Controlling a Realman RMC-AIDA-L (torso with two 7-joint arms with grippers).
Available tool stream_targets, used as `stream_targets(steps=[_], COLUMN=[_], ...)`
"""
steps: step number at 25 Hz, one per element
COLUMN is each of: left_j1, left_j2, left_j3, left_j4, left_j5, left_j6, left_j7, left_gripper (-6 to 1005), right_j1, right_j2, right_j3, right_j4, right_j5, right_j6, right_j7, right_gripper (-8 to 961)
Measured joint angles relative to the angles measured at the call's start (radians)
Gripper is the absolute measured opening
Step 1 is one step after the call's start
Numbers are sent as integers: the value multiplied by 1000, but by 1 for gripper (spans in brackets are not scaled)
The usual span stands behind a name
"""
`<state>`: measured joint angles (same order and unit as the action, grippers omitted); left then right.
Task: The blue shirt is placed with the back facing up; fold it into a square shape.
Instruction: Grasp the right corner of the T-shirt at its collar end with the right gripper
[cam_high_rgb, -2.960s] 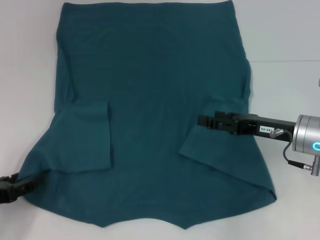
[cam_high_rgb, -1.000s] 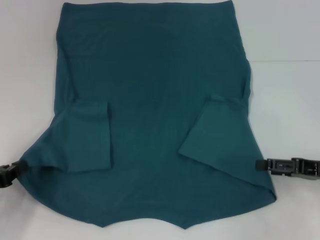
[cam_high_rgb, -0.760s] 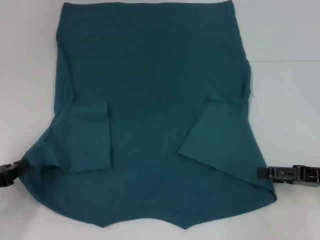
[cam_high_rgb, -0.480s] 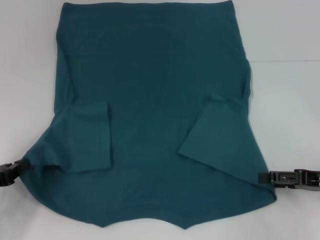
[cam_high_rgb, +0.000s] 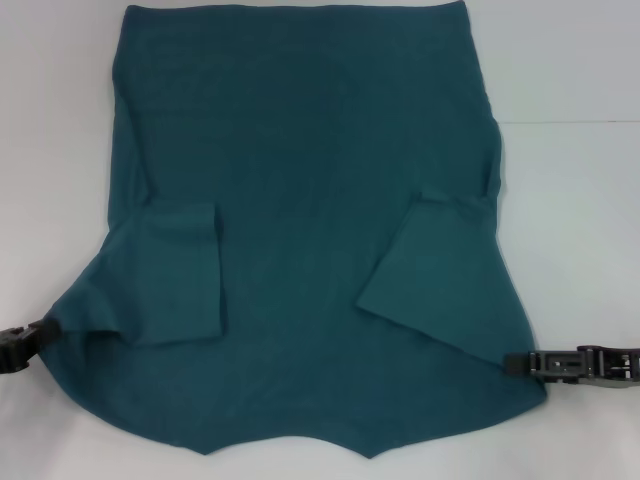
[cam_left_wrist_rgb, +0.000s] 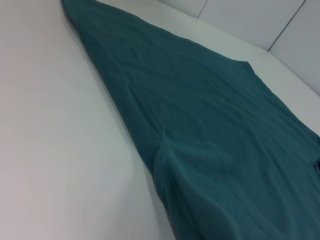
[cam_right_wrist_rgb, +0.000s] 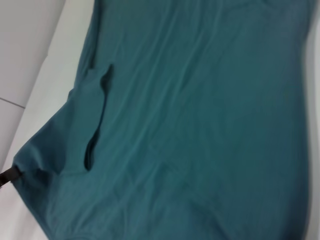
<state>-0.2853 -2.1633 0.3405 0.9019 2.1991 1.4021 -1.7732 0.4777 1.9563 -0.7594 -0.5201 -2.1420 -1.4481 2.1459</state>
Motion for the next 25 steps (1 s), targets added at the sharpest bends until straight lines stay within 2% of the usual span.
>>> stream_targets(steps=[13, 25], left_j1=[-1, -2], left_j2=[0, 0], left_j3=[0, 0], left_j4=[0, -7], left_j5=[2, 0], left_j6=[-8, -9], left_j7=[5, 8], left_gripper=[13, 15], right_j1=[47, 64], right_j2=[38, 46], right_j3=[-27, -68], right_j4=[0, 10], right_j5=[-1, -1], right_j6=[-35, -32], right_j7=[1, 30], right_gripper=[846, 840])
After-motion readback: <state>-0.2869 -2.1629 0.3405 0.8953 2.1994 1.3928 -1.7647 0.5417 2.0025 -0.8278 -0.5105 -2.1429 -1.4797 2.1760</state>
